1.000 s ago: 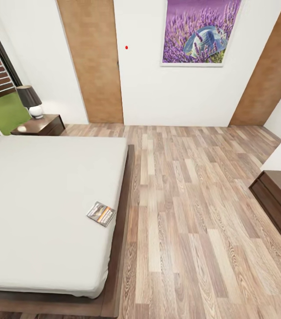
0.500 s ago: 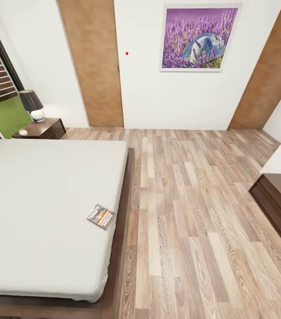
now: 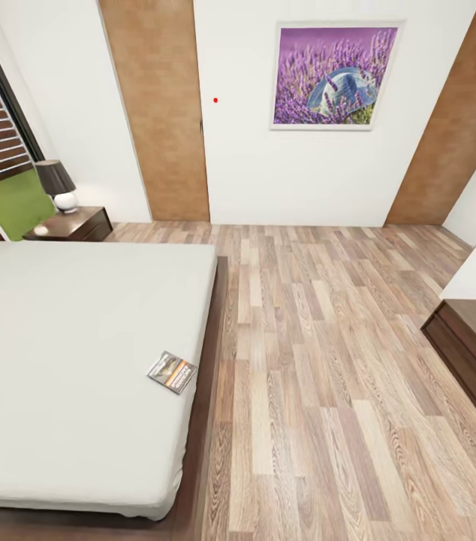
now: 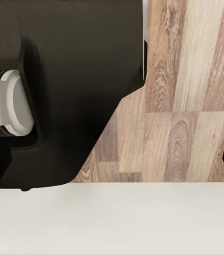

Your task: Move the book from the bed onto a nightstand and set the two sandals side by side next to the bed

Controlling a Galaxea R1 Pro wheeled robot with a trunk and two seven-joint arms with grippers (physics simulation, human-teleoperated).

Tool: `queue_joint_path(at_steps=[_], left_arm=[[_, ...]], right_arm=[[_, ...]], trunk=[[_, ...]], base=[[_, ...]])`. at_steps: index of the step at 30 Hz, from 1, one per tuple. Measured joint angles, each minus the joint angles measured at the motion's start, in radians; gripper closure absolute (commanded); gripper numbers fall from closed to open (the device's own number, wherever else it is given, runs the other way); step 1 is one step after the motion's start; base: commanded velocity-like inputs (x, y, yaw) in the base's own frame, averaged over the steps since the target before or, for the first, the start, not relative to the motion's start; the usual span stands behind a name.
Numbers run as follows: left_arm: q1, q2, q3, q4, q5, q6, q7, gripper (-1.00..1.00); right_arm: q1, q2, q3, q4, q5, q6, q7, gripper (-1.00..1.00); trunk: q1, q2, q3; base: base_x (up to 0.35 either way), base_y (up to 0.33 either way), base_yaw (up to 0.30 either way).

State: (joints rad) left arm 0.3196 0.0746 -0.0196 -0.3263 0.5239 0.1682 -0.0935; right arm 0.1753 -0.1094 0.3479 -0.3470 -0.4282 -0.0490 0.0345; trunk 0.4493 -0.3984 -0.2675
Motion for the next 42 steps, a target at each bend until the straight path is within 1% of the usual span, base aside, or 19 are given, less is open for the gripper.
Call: queue_joint_path(at_steps=[42], left_arm=[[0.0,0.0,0.0,0.0,0.0,0.0,0.0,-1.0]], right_arm=[[0.0,-0.001,0.0,0.0,0.0,0.0,0.0,-1.0]], trunk=[[0.0,0.0,0.069]], base=[[0.0,0.0,0.0]])
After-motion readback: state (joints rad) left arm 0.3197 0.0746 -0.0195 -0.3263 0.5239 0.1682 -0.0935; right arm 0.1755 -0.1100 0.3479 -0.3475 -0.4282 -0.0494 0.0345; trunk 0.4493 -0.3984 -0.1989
